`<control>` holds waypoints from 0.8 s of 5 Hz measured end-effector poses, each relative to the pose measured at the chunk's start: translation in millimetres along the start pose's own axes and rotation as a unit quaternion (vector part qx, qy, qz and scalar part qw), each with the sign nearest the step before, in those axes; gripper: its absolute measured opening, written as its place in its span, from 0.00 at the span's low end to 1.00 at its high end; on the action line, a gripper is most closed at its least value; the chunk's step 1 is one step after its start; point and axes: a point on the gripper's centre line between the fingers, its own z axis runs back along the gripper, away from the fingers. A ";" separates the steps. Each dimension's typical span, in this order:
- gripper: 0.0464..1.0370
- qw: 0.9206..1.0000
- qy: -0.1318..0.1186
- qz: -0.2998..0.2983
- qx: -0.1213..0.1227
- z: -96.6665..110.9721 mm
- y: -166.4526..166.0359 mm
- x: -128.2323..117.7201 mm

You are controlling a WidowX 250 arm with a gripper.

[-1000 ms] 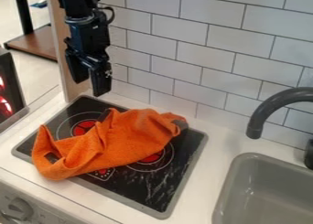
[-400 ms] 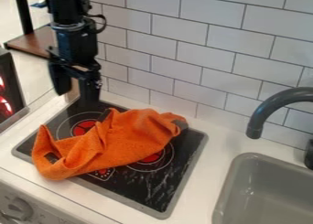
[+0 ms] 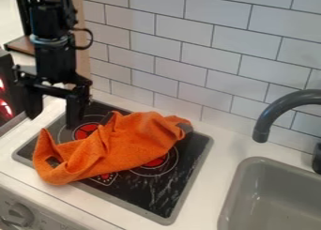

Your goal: Fold the cloth from bottom left to top right

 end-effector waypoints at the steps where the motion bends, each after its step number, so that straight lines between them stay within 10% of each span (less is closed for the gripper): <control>1: 0.96 1.000 0.005 0.026 0.017 -10.7 7.3 -8.5; 4: 0.96 0.998 0.032 0.043 0.021 -52.3 1.9 -0.3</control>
